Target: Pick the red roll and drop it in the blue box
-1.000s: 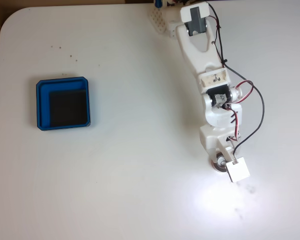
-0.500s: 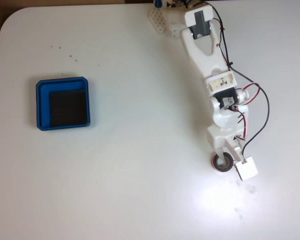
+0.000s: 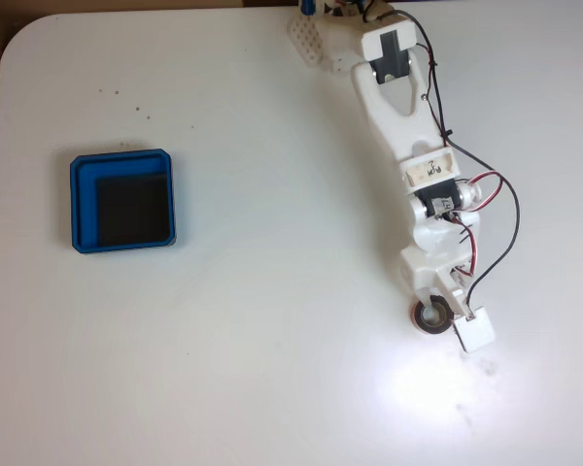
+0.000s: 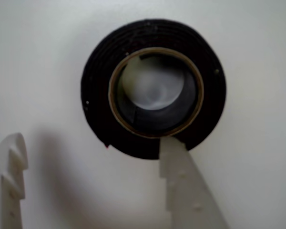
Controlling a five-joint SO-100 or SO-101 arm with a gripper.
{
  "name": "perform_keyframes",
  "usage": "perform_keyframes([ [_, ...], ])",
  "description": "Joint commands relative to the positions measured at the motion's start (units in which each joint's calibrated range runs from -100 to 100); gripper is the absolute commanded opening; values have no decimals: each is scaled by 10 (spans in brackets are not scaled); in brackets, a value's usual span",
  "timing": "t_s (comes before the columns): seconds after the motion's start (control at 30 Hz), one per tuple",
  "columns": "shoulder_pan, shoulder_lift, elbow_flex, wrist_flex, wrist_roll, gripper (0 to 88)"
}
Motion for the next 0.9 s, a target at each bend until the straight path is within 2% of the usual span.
perform_keyframes([
  [0.0,-2,-10,-43,3,-1,263],
  [0.43,1,-9,-114,8,2,263],
  [0.57,1,-9,-134,53,2,263],
  [0.87,0,64,-309,149,1,262],
])
